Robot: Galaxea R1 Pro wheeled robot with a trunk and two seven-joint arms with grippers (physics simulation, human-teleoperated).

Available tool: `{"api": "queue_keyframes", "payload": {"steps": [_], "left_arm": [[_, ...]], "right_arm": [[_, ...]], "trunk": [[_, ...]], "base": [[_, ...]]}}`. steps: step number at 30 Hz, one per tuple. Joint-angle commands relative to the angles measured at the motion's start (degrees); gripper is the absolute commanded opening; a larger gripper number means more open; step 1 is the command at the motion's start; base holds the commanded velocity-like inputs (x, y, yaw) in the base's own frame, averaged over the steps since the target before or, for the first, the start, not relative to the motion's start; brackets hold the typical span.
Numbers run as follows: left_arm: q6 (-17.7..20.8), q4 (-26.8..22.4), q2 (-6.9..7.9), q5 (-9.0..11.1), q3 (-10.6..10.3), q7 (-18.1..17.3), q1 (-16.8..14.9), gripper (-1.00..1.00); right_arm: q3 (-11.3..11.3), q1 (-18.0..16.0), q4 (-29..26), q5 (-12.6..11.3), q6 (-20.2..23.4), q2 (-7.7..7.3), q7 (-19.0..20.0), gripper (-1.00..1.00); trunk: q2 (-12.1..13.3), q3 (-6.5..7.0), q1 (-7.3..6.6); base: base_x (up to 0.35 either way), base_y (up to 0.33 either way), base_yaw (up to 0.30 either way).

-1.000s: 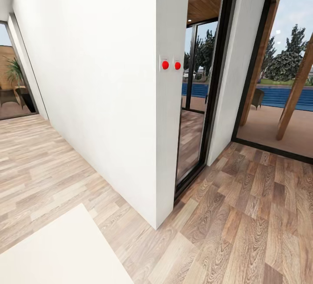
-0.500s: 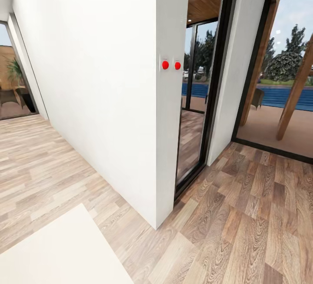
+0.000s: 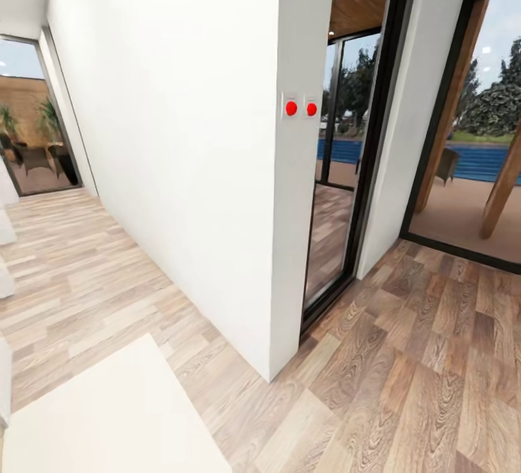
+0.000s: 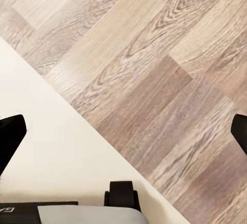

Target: Set up a coffee station on the kitchen countertop: keep the coffee maker on the countertop, move the bottle of coffee from the kitchen shelf to the counter next to the coffee maker, place a paper coffee filter on top of the coffee maker, put the saucer next to the coffee maker with the coffee cup on the saucer, and place the electric kettle next to the coffee maker.

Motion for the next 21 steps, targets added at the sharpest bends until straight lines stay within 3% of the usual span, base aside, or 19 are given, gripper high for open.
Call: {"api": "queue_keyframes", "payload": {"steps": [1,12,21], "left_arm": [[-0.02,-0.08,-0.01,-0.03,0.06,0.03,0.02,1.00],[-2.94,-0.08,-0.06,-0.05,0.40,-0.02,0.02,1.00],[-3.96,-0.08,-0.09,-0.07,0.43,-0.13,0.02,1.00]], "right_arm": [[0.01,0.01,-0.02,-0.01,-0.02,0.00,-0.02,1.00],[-0.07,0.15,-0.02,-0.02,-0.02,-0.02,-0.09,1.00],[-0.01,0.16,-0.02,-0.02,-0.02,-0.02,-0.10,1.00]], "trunk": [[-0.03,-0.05,0.00],[-0.03,-0.05,0.00],[-0.03,-0.05,0.00]], "base": [[0.000,0.000,0.232],[-0.002,-0.009,0.240],[-0.087,-0.202,0.089]]}}
